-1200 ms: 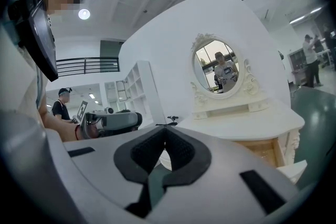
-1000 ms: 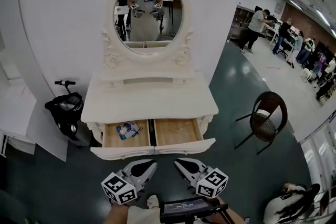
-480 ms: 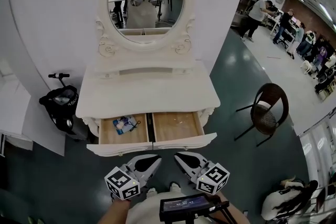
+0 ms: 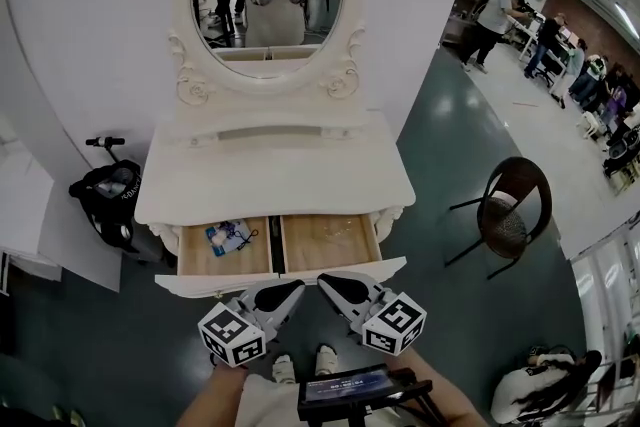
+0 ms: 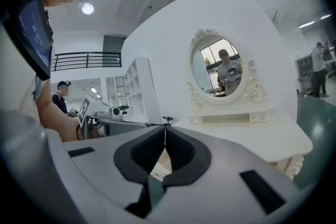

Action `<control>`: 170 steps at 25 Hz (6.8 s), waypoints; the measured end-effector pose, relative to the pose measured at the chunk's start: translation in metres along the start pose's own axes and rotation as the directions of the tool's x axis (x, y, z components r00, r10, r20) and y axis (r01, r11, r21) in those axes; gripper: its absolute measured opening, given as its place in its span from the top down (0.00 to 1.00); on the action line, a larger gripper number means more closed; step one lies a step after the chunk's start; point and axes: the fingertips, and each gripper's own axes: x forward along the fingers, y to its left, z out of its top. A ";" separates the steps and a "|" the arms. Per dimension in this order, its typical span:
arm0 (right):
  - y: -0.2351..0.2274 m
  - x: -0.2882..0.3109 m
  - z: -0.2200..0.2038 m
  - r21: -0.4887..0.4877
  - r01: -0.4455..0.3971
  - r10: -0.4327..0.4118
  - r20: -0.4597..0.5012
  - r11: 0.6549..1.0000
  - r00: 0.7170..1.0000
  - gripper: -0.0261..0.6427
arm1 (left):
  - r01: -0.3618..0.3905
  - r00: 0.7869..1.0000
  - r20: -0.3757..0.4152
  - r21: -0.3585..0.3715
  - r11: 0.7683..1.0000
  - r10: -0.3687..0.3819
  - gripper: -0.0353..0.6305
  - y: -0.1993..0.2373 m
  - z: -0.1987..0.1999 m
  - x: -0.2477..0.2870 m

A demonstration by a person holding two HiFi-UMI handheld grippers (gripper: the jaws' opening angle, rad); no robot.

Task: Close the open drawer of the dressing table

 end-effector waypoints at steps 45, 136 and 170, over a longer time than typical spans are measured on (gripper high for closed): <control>-0.066 0.004 -0.113 0.216 0.212 -0.193 -0.104 0.953 0.976 0.86 | -0.072 0.995 -0.075 -0.141 0.987 0.062 0.94 0.055 -0.081 0.025; -0.198 -0.014 -0.346 0.123 0.629 -0.398 -0.678 0.768 0.618 0.78 | -0.065 0.982 -0.187 -0.209 0.976 0.025 0.93 0.076 -0.152 0.023; -0.245 0.025 -0.327 0.091 0.625 -0.421 -0.664 0.775 0.618 0.78 | -0.097 0.986 -0.157 -0.229 0.969 0.061 0.93 0.090 -0.150 0.030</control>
